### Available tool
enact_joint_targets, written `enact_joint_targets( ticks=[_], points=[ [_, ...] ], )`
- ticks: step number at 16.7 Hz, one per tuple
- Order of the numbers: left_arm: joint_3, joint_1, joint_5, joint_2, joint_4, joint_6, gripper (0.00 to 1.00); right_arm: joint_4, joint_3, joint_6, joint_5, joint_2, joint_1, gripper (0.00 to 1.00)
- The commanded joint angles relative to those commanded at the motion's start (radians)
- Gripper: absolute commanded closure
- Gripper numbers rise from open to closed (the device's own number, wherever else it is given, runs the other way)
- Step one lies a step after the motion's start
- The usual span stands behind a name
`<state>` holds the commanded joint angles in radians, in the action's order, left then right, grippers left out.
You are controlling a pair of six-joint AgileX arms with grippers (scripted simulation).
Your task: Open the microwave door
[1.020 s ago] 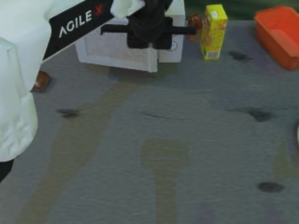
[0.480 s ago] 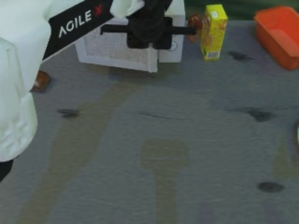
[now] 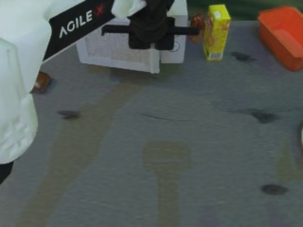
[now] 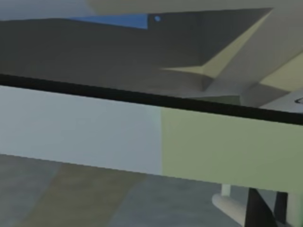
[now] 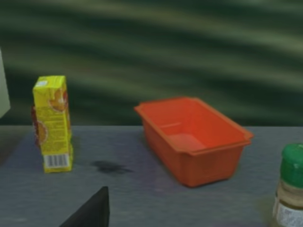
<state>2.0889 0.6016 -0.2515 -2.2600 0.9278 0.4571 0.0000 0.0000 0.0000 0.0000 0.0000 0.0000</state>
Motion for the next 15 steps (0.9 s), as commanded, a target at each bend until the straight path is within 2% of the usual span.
enact_joint_targets(
  ticks=[6, 15],
  points=[
    [-0.003, 0.007, 0.007, 0.001, -0.004, 0.001, 1.00, 0.000, 0.000, 0.000, 0.000, 0.000, 0.000, 0.00],
    [-0.169, -0.011, 0.048, 0.103, -0.088, -0.096, 1.00, 0.000, 0.000, 0.000, 0.000, 0.000, 0.000, 0.00]
  ],
)
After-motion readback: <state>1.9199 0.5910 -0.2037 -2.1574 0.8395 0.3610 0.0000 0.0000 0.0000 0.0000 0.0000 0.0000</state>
